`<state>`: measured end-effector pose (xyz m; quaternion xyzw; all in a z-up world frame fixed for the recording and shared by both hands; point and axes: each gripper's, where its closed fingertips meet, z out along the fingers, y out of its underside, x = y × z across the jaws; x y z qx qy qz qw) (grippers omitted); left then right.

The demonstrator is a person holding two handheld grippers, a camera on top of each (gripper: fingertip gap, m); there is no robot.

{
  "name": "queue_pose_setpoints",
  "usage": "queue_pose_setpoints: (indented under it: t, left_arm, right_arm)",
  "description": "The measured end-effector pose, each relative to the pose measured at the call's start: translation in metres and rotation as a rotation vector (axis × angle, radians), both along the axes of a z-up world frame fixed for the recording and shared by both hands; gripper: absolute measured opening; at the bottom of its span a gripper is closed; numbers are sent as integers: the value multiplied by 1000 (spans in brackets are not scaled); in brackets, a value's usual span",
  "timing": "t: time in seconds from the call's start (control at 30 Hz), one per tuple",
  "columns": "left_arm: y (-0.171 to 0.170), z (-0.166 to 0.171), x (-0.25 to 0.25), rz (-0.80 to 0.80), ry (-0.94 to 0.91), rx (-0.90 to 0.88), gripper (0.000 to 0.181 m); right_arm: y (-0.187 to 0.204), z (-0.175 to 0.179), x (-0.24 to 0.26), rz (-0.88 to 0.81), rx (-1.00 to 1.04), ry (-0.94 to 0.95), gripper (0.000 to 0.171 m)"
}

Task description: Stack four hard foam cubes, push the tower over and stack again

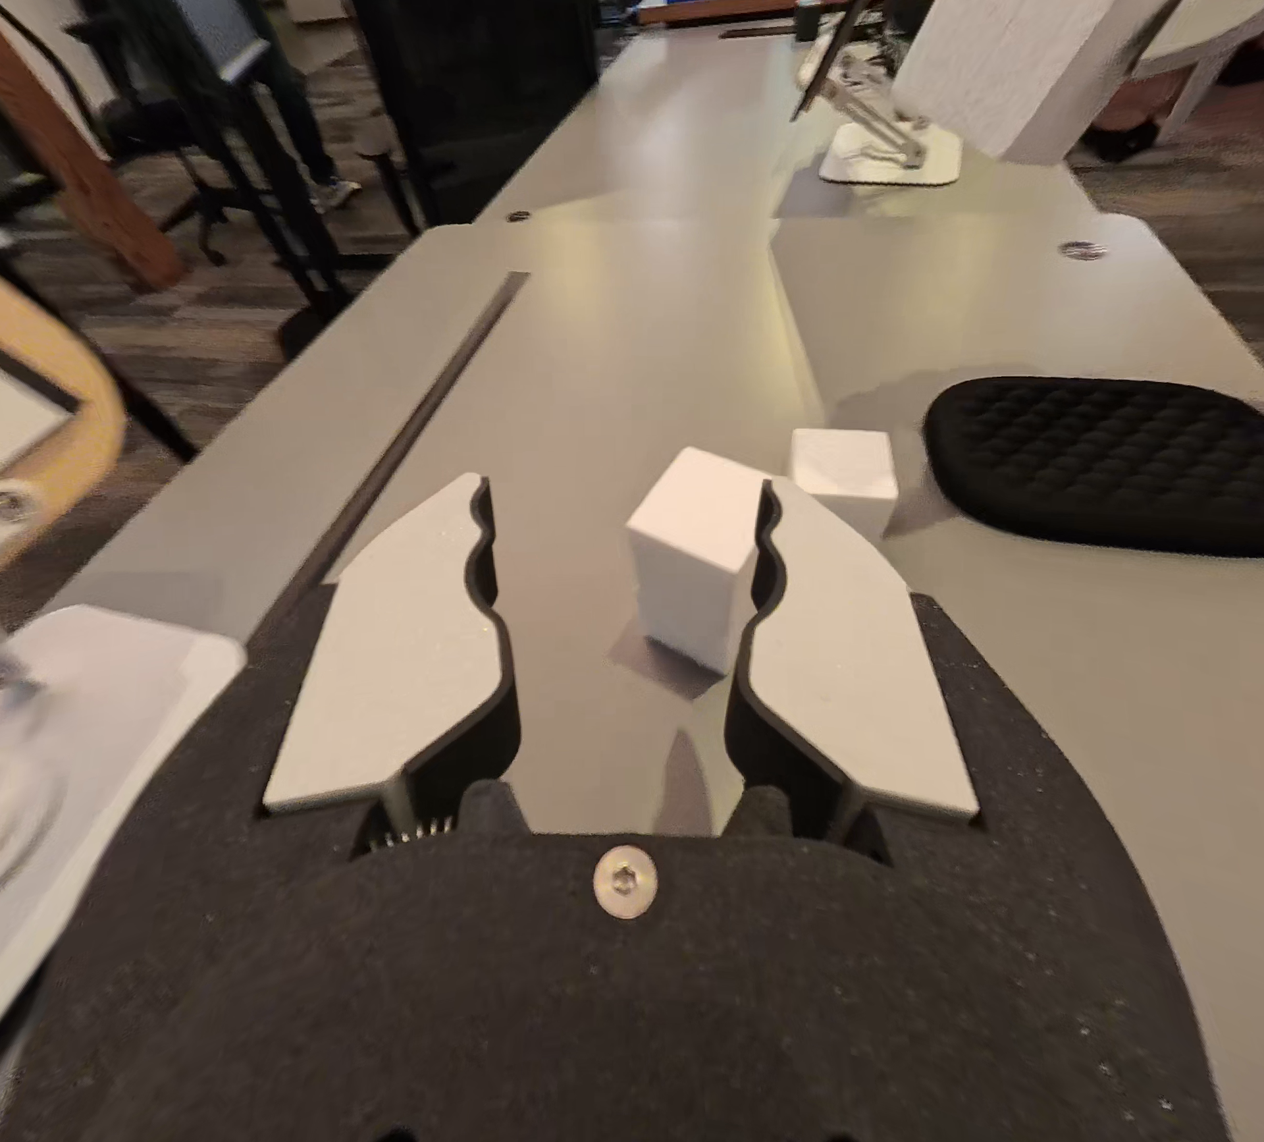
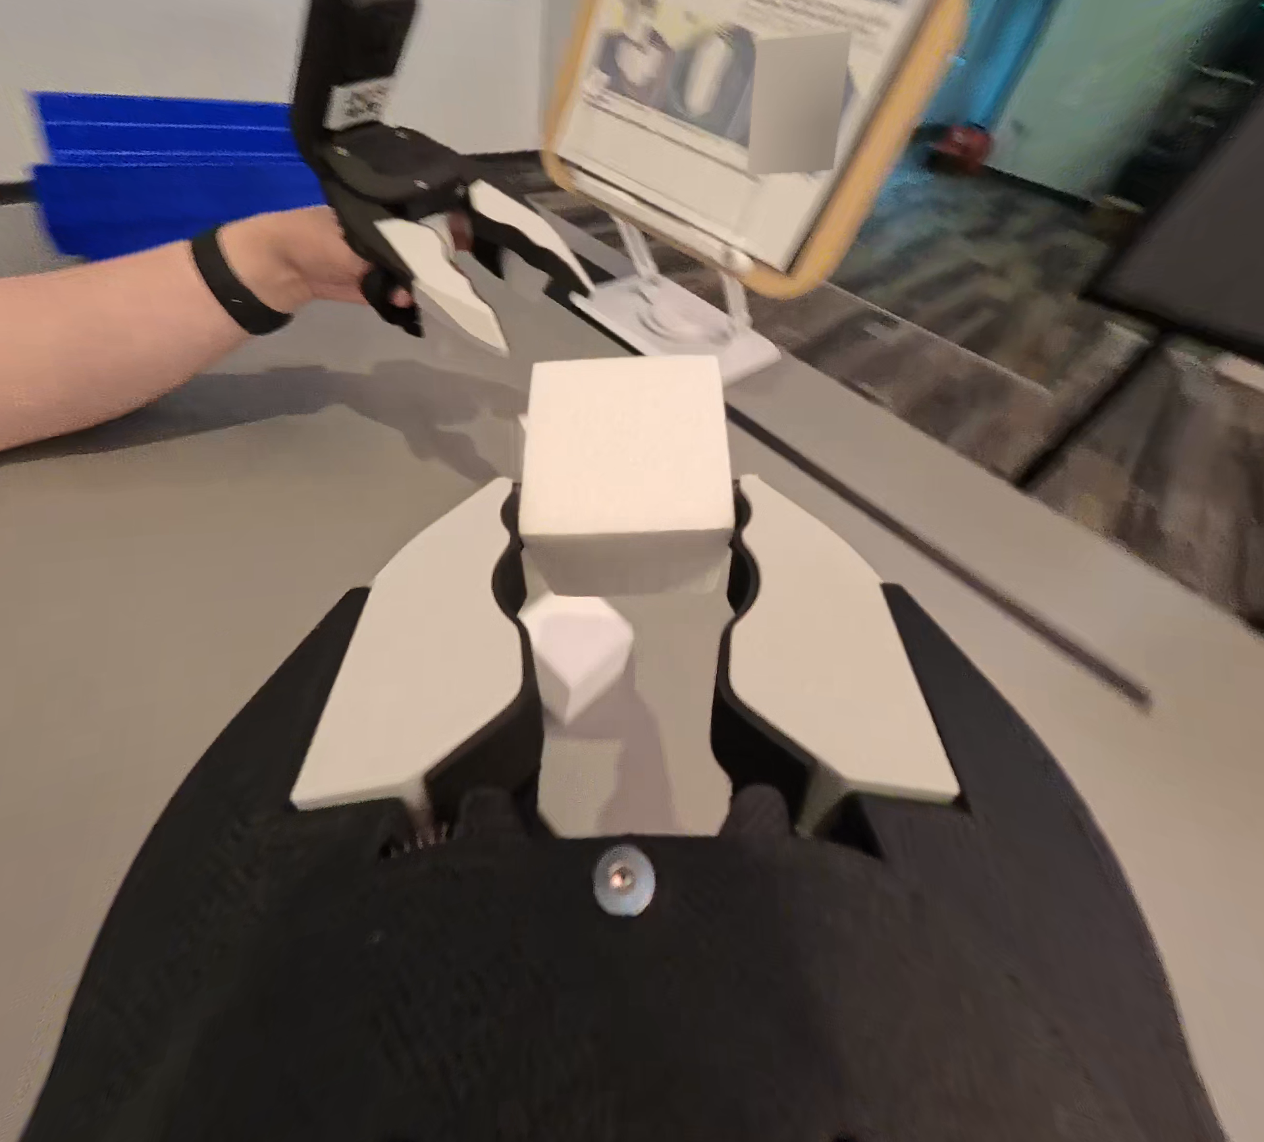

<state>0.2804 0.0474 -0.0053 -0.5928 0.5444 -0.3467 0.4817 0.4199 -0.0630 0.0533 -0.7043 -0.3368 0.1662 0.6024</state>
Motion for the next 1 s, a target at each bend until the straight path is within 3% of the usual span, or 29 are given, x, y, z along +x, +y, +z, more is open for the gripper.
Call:
queue_pose_setpoints:
  t: [0.13, 0.27, 0.37, 0.53, 1.0]
  left_arm:
    - [24, 14, -46, 133, 41, 86, 70]
    - [31, 45, -79, 187, -77, 57, 48]
    - [27, 68, -94, 174, -216, 24, 25]
    - [23, 85, -101, 138, -328, -46, 24]
    - [12, 60, -76, 105, -144, 36, 24]
  right_arm:
    - [41, 17, -65, 260, -60, -50, 58]
    - [80, -16, -100, 357, -237, -29, 58]
    - [86, -43, -116, 390, -290, 9, 58]
    - [88, -81, -114, 330, -333, -179, 58]
    - [92, -81, -110, 310, -318, -178, 58]
